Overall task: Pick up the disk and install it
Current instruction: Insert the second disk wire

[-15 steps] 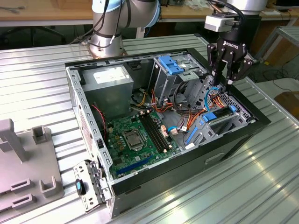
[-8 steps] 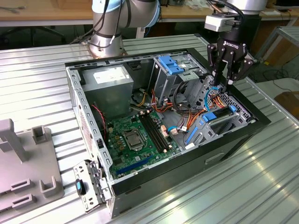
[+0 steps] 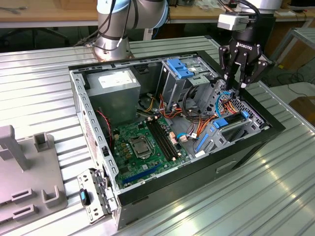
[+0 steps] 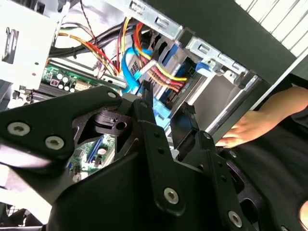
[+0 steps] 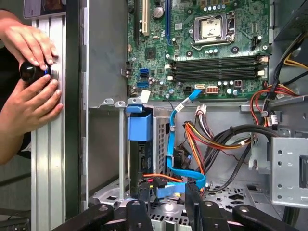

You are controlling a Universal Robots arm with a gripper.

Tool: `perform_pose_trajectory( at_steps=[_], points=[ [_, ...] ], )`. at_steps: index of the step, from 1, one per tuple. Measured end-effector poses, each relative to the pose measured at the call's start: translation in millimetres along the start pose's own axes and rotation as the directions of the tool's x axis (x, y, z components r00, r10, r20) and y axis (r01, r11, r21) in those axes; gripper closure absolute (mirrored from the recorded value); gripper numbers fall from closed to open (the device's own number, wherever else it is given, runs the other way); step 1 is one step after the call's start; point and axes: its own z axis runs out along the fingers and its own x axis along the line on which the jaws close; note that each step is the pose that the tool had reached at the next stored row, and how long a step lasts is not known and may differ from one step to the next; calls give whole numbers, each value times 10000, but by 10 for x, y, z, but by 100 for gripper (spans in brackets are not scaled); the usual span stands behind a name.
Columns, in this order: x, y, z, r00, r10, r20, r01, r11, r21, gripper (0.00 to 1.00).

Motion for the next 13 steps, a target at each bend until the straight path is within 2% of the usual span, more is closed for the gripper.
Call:
perform_pose_trajectory(
  at_steps=[4, 5, 6, 7, 10, 12, 13],
  points=[
    [0, -7, 0, 10000, 26, 0, -26, 10000, -24, 58],
    [0, -7, 1, 10000, 26, -26, -26, 10000, -29, 58],
    [-1, -8, 0, 10000, 16, -93, -17, 10000, -56, 58],
    [-1, -8, 1, 9998, -40, -215, 35, 9997, -257, 58],
    [-4, -8, 1, 9995, -97, -297, 81, 9985, -533, 58],
    [-9, -26, 4, 9994, -78, -331, 60, 9985, -547, 58],
    [-18, -39, 3, 9993, -70, -371, 49, 9985, -550, 58]
  ],
)
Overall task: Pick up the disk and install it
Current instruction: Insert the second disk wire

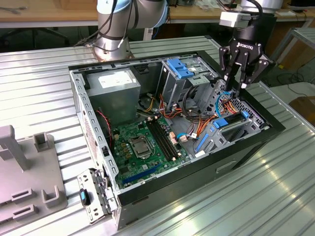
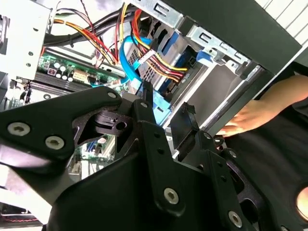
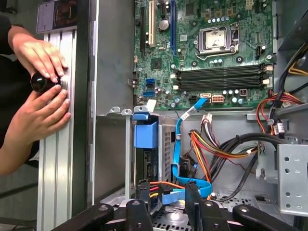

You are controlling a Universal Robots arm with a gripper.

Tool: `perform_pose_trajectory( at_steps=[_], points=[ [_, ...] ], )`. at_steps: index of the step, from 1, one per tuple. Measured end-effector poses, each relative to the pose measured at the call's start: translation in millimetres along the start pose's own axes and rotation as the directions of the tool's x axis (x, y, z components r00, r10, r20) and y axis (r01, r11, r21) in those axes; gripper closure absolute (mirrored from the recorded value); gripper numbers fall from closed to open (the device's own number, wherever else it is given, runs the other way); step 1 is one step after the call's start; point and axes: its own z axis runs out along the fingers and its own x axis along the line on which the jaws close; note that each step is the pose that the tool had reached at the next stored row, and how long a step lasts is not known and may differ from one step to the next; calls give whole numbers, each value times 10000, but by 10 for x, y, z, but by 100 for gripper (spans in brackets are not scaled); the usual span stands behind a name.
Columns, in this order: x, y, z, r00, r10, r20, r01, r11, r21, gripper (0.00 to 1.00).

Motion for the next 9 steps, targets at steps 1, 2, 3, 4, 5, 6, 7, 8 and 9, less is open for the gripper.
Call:
perform_pose_trajectory(
  at_steps=[1, 2, 3, 4, 5, 6, 7, 8, 9],
  points=[
    [-5, -13, -1, 10000, 25, -44, -25, 10000, -9, 58],
    [-6, -22, -3, 9999, 68, -75, -68, 10000, -25, 58],
    [-8, -25, -3, 9999, 116, -101, -116, 9999, -41, 58],
    [-8, -25, -4, 9998, 128, -118, -128, 9999, -45, 58],
    [-7, -25, -4, 9998, 128, -119, -129, 9999, -45, 58],
    [-8, -25, -4, 9998, 128, -119, -128, 9999, -45, 58],
    [-8, -26, -4, 9998, 127, -119, -127, 9999, -45, 58],
    [-8, -26, -4, 9998, 127, -118, -128, 9999, -45, 58],
    [-8, -26, -3, 9998, 127, -119, -128, 9999, -45, 59]
  ],
)
